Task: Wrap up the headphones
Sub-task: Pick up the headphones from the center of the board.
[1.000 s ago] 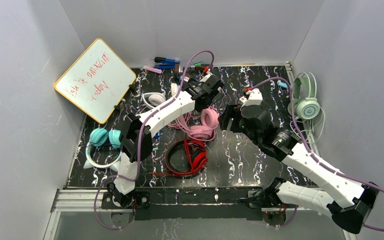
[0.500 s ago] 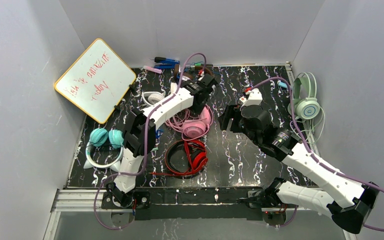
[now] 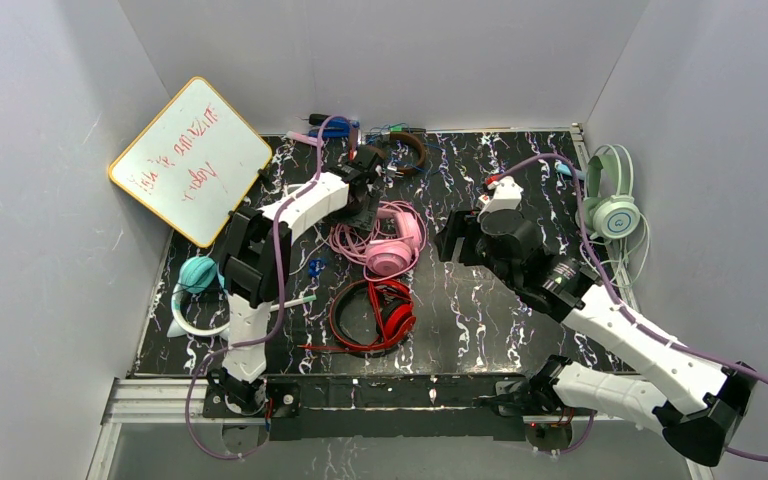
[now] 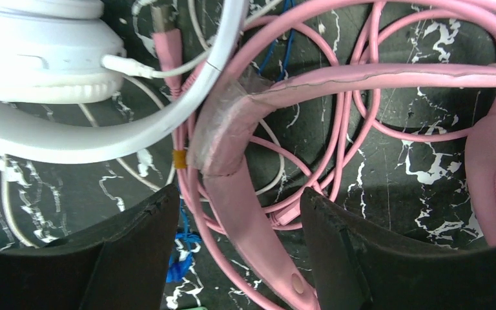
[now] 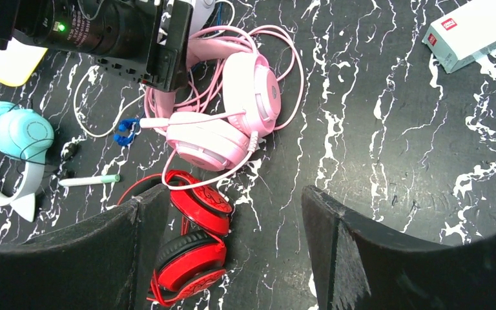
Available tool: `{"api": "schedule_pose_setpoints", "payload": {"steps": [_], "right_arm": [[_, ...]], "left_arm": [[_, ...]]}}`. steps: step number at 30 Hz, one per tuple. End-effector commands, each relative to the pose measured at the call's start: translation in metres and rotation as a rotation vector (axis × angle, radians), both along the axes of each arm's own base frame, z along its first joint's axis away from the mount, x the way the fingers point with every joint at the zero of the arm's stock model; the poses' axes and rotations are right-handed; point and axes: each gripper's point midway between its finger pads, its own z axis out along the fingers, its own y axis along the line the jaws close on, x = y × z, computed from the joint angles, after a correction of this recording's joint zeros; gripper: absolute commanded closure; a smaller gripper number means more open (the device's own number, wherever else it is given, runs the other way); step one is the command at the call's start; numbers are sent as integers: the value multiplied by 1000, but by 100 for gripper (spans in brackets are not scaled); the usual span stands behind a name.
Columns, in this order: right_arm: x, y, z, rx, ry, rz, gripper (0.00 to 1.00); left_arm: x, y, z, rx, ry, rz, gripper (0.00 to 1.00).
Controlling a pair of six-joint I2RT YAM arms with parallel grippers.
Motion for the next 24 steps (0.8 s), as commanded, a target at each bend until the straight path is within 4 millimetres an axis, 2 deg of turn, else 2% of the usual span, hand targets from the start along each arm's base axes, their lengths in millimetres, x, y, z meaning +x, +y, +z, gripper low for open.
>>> {"api": "schedule_pose_setpoints", "payload": {"steps": [1,6,9,14,17,22,24], "right_arm": [[7,8,6,24,-25,10,17],[23,27,-16,-57,47,27,3],[42,42,-32,-117,96,35,1],[78,67,-44,-9,179,147,14],[97,78,-53,19,232,145,15],[111,91,-68,44,294,129,20],[112,90,-76,50,322,120,26]], "left_arm": [[-1,-6,21,-127,-33,23,35],[2,-5,25,-136,-45,30,34],[3,-4,35,-145,-70,41,34],[1,0,51,-189,-106,64,33],[0,3,53,-210,-101,71,33],[-2,8,54,-222,-97,76,33],[-2,9,54,-220,-94,77,33]]}}
